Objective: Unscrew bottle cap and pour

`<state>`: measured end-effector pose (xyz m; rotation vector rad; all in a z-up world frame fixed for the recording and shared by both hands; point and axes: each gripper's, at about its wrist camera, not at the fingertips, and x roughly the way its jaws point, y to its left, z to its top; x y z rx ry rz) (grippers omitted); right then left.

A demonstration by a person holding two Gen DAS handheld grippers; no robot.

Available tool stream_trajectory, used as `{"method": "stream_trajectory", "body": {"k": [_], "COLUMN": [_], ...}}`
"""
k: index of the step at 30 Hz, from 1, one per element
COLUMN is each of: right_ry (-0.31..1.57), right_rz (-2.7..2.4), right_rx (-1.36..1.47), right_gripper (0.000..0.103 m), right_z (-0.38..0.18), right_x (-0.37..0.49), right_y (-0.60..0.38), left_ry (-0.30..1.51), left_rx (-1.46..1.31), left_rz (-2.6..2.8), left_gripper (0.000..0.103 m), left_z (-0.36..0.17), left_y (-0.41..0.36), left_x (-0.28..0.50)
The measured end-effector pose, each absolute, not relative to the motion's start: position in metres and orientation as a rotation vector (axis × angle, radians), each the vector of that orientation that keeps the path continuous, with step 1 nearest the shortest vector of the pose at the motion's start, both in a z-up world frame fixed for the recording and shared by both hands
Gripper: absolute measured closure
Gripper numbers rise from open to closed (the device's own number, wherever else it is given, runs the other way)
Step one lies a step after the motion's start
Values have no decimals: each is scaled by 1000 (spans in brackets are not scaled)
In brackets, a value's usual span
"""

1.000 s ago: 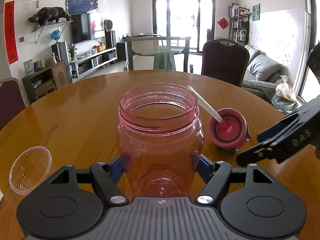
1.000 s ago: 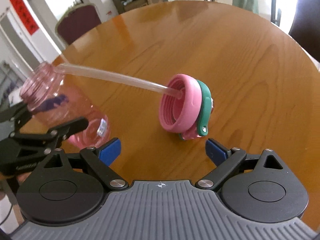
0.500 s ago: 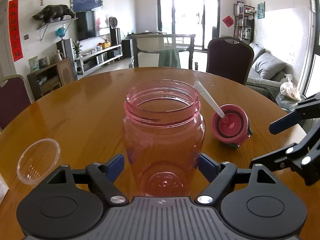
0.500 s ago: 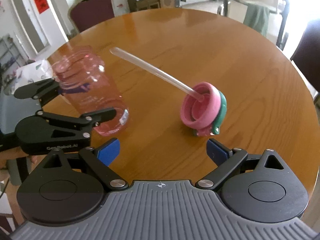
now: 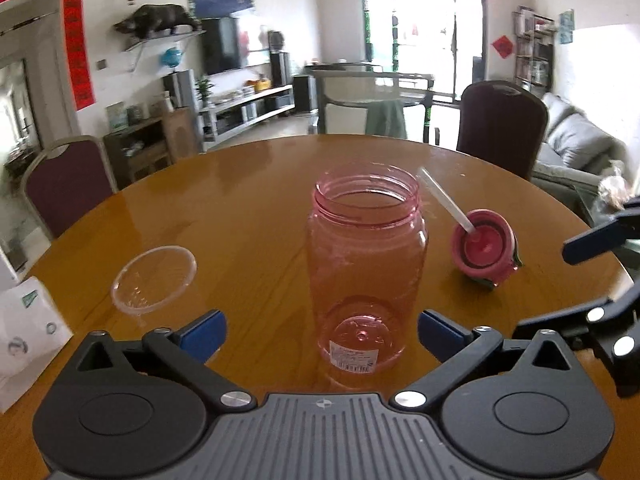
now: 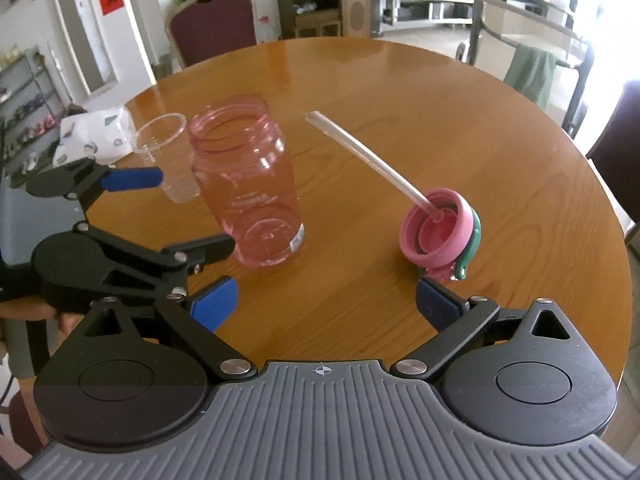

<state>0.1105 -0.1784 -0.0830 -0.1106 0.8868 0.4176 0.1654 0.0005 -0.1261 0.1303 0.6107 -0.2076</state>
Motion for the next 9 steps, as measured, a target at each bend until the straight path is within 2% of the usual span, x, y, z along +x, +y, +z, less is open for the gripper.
{"method": "stream_trajectory", "body": {"k": [9], "right_ry": [850], "right_rz": [388], "right_rx": [-111], "right_gripper": [4], "right_z": [-69], "right_x": [98], "right_y": [-183], "left_ry": [565], "left_rx": [88], "left_rz": [-225], "left_gripper": [0], "left_z": [-117], "left_y": [1], "left_x": [159]}}
